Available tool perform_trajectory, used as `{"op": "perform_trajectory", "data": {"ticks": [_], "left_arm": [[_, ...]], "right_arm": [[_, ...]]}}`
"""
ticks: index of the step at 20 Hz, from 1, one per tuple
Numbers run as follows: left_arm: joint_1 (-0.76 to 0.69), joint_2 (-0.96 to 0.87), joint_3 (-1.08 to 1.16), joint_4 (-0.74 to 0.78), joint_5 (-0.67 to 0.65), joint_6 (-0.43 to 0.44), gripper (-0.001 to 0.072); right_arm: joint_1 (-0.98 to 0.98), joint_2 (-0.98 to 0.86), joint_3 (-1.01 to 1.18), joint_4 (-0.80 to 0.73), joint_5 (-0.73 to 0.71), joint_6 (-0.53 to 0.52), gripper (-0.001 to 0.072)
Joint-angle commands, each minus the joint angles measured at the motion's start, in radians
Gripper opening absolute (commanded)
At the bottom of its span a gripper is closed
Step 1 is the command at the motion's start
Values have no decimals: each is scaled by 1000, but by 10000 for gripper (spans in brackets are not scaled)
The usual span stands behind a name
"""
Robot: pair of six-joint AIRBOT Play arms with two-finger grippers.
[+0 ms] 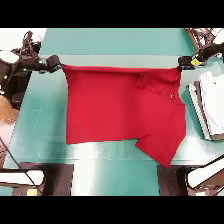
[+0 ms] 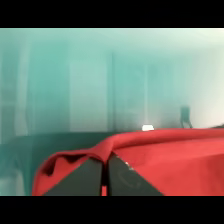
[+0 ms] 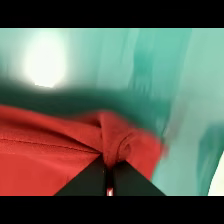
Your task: Fold the shirts.
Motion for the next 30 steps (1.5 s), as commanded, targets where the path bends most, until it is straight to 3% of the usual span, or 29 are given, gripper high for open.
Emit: {"op": "perform_trajectory", "data": {"ticks": [1, 5, 8, 14, 18, 19, 20, 21, 27, 30], "left_arm": [[-23, -72, 99, -5, 70, 35, 33], [-12, -69, 103, 68, -99, 35, 32], [-14, -69, 55, 123, -219, 35, 32], [-14, -69, -147, 115, -217, 34, 33], [-14, -69, -170, 108, -242, 18, 38], [-14, -69, -170, 103, -254, 14, 252], [-14, -68, -170, 101, -271, 13, 470], [-14, -63, -169, 102, -293, 5, 486], [20, 122, -242, 251, -447, 8, 481], [19, 266, -447, 256, -458, 7, 481]], "right_arm": [[-3, -2, 1, -4, -179, -1, 19], [-20, 11, -27, -9, -99, -1, 18], [-33, 70, -195, -11, -85, 0, 17], [-46, 210, -549, -2, -230, 0, 19], [-44, 237, -635, 28, -217, 1, 22], [-45, 237, -634, 27, -194, 1, 82], [-46, 242, -634, 27, -176, 1, 307], [-48, 251, -634, 27, -153, 1, 456], [-138, 462, -729, 46, -16, -61, 444], [-217, 603, -860, 203, 52, -134, 425]]}}
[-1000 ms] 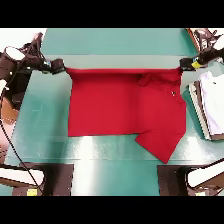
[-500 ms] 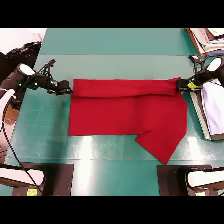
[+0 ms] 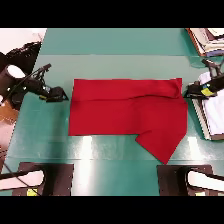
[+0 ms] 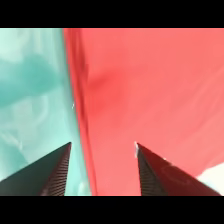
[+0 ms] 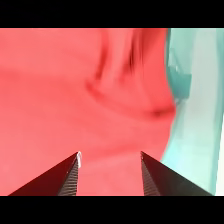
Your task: Fold the shirts.
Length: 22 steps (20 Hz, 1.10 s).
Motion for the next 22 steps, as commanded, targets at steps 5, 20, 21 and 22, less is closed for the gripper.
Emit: {"op": "perform_trajectory", "data": {"ticks": [5, 20, 21, 22], "left_arm": [[0, 274, -496, -50, 26, -1, 481], [0, 280, -561, -248, 126, 72, 32], [0, 280, -538, -247, 115, 78, 32], [0, 280, -511, -242, 103, 78, 32]], "right_arm": [[-150, 280, -253, 254, 78, -116, 301], [-157, 434, -327, 14, 167, -46, 308], [-164, 434, -370, -11, 169, -36, 314], [-183, 434, -430, -8, 175, -35, 358]]}}
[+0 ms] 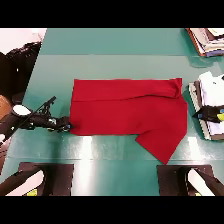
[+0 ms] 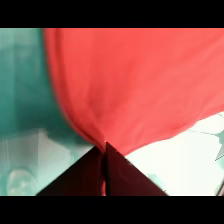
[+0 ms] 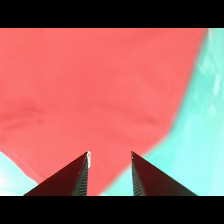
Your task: Fold the shirts.
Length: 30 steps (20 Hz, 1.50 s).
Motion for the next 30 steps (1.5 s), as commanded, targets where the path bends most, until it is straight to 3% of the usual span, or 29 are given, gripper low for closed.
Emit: {"op": "perform_trajectory", "data": {"ticks": [1, 2, 7, 13, 15, 16, 18, 19, 25, 28, 30], "left_arm": [[0, 1, 69, -7, -43, 17, 32], [0, 1, 89, -8, -52, 18, 32], [0, 1, 130, -13, -57, 16, 33], [0, 1, 130, -11, -55, 17, 33], [0, 1, 130, -11, -57, 17, 33], [0, 1, 130, -7, -62, 17, 33], [0, 1, 131, 21, -88, 17, 32], [1, 1, 131, 51, -113, 16, 31], [0, 210, 126, 334, -245, -48, 31], [0, 327, 63, 378, -383, -54, 32], [0, 378, 14, 361, -418, -124, 33]], "right_arm": [[-43, 4, -143, -82, 24, 33, 419], [-71, 4, -213, -81, 11, 33, 453], [-163, 4, -446, 32, -130, 31, 447], [-81, -78, -454, 121, -224, 31, 427], [-11, -146, -422, 124, -230, 32, 331], [14, -169, -404, 117, -227, 32, 229], [57, -187, -369, 98, -211, 32, 111], [72, -182, -351, 69, -187, 32, 19], [86, 85, -291, -68, 35, 32, 20], [61, 263, -291, -68, 115, 32, 19], [46, 352, -291, -66, 157, 32, 19]]}}
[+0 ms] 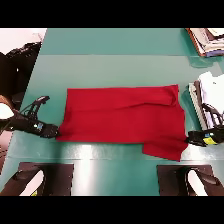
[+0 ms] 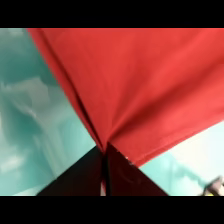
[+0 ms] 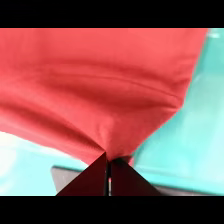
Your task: Fold the shirts.
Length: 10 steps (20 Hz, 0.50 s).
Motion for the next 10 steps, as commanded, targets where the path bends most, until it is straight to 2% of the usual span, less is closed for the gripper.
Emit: {"op": "perform_trajectory", "data": {"ticks": [1, 3, 5, 8, 10], "left_arm": [[0, 89, -51, 1, -91, -68, 33], [0, 88, -36, -105, -26, -68, 33], [0, 84, -15, -159, 94, -68, 32], [0, 19, 18, -159, 218, -68, 32], [0, -69, 61, -160, 318, -68, 32]], "right_arm": [[-16, 159, 4, -10, 85, 1, 19], [8, 167, 7, -10, 66, 3, 19], [53, 108, 31, -10, 24, 11, 19], [139, -56, 152, -13, -104, 27, 19], [179, -229, 285, -12, -185, 27, 19]]}}
